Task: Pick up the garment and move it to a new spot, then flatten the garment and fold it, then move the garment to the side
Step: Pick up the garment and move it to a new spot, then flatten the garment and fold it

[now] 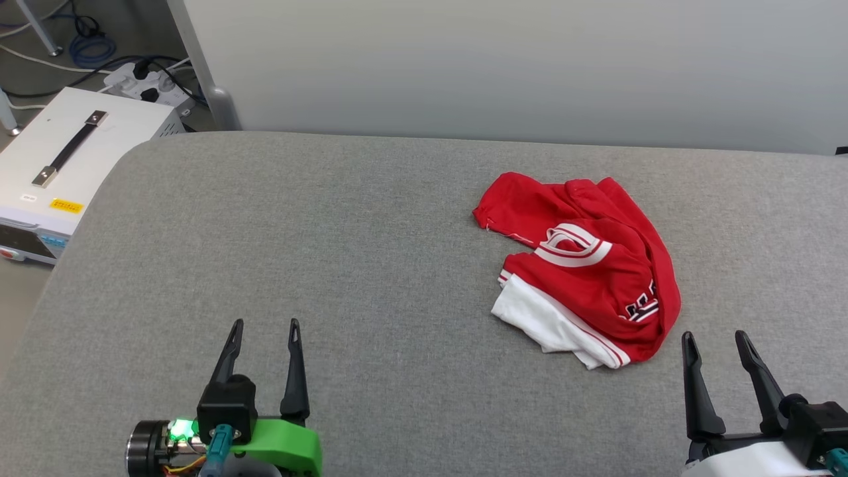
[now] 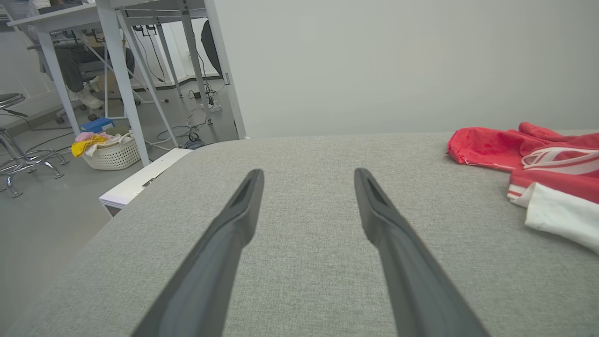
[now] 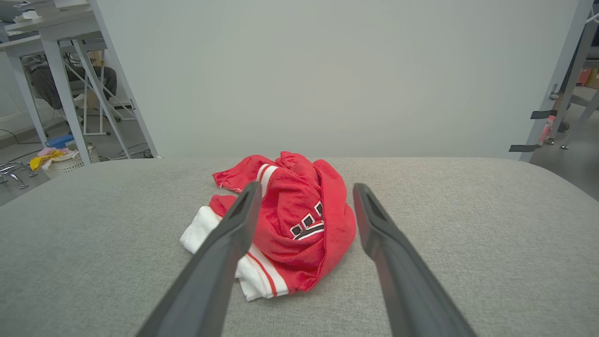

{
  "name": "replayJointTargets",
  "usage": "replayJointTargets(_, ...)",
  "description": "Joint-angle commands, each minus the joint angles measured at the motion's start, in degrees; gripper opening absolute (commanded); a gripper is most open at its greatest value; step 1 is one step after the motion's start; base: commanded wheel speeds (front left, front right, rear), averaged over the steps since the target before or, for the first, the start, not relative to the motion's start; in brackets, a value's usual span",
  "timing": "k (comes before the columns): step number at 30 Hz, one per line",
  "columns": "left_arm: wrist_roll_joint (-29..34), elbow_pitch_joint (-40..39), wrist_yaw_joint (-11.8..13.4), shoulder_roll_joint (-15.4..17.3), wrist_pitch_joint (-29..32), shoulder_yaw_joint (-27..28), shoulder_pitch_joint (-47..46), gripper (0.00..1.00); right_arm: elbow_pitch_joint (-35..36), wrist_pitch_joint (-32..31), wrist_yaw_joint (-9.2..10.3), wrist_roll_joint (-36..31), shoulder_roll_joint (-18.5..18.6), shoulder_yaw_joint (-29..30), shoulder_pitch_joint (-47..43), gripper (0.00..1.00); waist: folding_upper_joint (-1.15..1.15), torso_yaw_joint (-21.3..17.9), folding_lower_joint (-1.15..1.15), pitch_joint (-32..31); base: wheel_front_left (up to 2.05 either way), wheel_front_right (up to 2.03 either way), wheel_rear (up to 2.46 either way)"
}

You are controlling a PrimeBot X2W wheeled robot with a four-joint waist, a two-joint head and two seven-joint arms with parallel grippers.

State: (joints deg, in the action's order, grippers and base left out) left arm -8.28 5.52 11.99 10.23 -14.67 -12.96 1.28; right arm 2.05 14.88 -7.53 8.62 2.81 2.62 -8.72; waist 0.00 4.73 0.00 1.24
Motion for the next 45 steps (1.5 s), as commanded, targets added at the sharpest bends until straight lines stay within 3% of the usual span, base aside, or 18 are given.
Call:
replayJointTargets(1,0.88,0.04,-0.71,-0.60,-0.32,0.62,0.93,1.00,-0.25,0.12,0.04,0.34,0.07,-0.14,-0.86,1.00,0.00,0.03,0.00,0.02,0.00,0.00,0.00)
replayJointTargets(19,4.62,0.59,-5.13,-3.50,-0.32,4.54,0.92,1.00,-0.68,0.12,0.04,0.68,0.07,-1.12,-0.58,1.00,0.00,-0.53,0.00,-0.27,0.00,0.00,0.00)
replayJointTargets(25,5.42,-0.85,-10.30,-3.84,-0.32,2.05,-6.09,1.00,-0.10,0.12,0.04,0.50,0.07,-1.53,0.40,1.00,0.00,-1.18,0.00,1.01,0.00,0.00,0.00)
replayJointTargets(28,5.66,-0.15,-14.92,-3.58,-0.33,-0.52,-12.12,1.00,0.23,0.12,0.04,0.21,0.07,-1.95,1.30,1.00,0.00,-1.88,0.00,2.21,0.00,0.00,0.00)
replayJointTargets(32,5.00,2.99,-18.42,-2.46,-0.33,-4.36,-20.43,1.00,0.75,0.12,0.04,-0.20,0.07,-2.30,2.93,1.00,0.00,-3.40,0.00,4.03,0.00,0.00,0.00)
replayJointTargets(35,2.85,7.51,-19.31,-0.88,0.84,-8.69,-26.26,1.00,0.92,0.12,0.04,-0.36,0.07,-2.50,4.00,1.00,0.00,-4.68,0.00,5.15,0.00,0.00,0.00)
replayJointTargets(45,-15.33,12.06,-19.46,4.10,21.45,-30.47,-44.49,1.00,1.43,0.12,0.04,0.17,0.07,-2.57,6.25,1.00,0.00,-7.91,0.00,9.55,0.00,0.00,0.00)
